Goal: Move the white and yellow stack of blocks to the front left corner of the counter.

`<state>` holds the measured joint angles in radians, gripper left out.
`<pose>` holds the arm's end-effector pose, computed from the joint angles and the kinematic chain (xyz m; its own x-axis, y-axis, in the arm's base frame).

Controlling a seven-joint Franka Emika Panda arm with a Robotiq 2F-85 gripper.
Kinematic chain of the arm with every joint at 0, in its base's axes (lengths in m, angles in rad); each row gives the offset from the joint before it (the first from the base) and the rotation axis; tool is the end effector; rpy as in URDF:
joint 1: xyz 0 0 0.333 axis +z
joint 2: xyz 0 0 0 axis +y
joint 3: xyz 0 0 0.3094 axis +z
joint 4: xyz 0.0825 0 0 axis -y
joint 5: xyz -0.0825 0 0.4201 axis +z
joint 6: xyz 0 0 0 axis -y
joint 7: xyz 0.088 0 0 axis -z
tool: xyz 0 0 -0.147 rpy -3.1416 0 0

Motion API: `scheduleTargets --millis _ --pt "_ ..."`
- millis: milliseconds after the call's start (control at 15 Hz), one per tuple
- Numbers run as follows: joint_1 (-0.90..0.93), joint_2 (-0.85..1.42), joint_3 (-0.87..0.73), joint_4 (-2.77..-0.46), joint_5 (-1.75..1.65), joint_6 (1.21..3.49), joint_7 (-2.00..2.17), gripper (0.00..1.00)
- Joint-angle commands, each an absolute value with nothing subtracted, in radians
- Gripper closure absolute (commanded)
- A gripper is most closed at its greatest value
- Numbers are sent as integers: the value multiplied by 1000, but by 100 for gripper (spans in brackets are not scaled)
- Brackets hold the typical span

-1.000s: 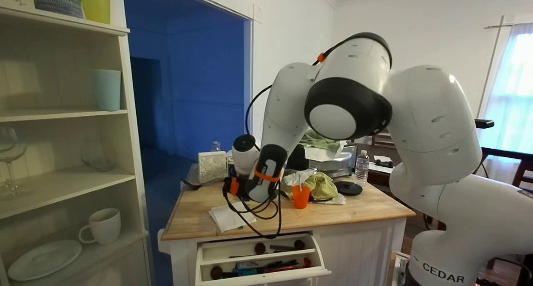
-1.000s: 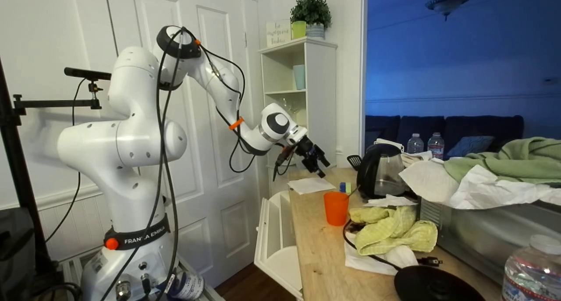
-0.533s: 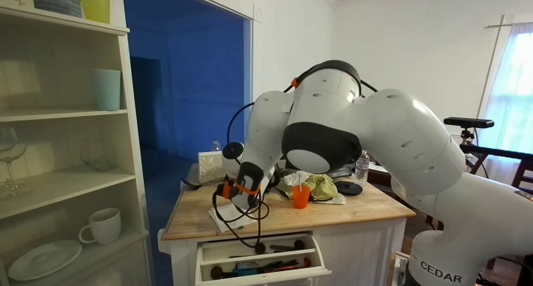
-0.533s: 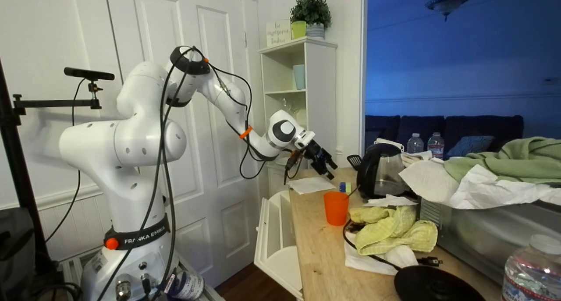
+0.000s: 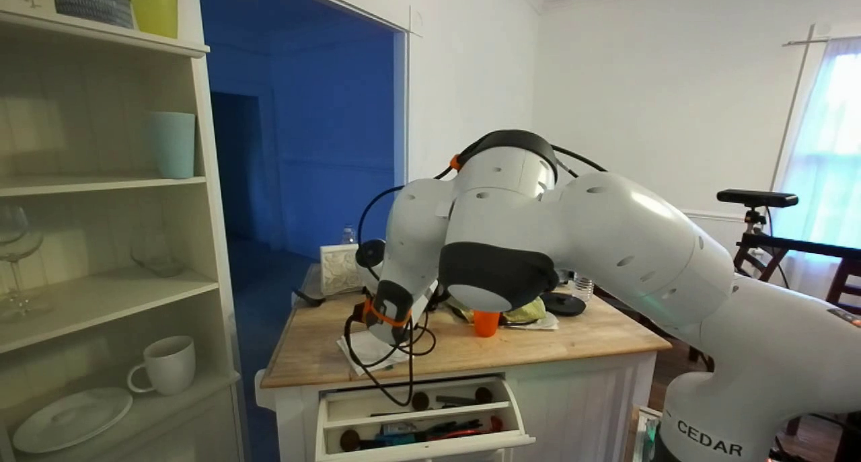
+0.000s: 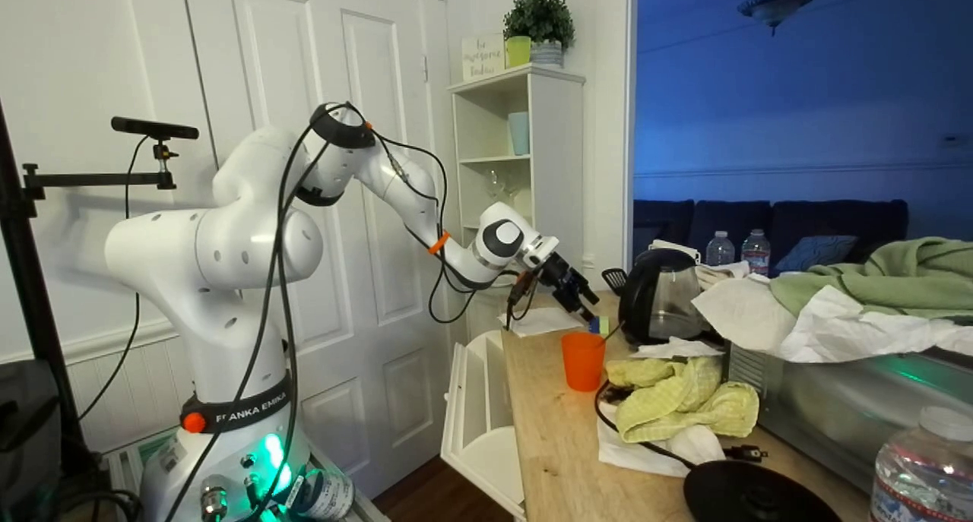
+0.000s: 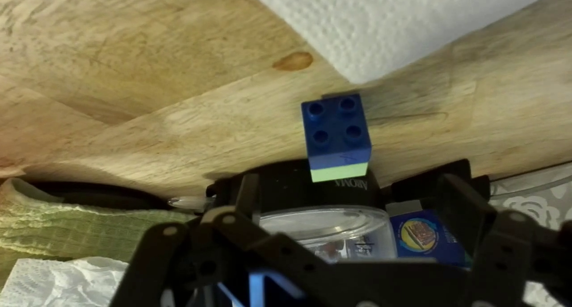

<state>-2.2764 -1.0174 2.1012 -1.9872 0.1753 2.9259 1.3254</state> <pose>0.6660 -0.1173 0.1557 0.1728 -0.6726 0.7196 -0.9236 -0.3645 -0.1189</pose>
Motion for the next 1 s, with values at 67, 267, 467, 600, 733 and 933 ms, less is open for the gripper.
scheduleTargets --millis 67,267,467,600,733,933 --pt "-2297 -1085 2104 -1925 250 2884 1278 0" --pt "-2293 -1094 2103 -1915 264 2849 1266 0" --pt "-2301 -1089 2113 -1905 274 2819 1239 0" --pt "-2310 -1085 2124 -1899 286 2819 1218 0" --pt "-2319 -1080 2137 -1893 299 2823 1198 0" --pt "-2332 -1082 2151 -1882 324 2835 1179 26"
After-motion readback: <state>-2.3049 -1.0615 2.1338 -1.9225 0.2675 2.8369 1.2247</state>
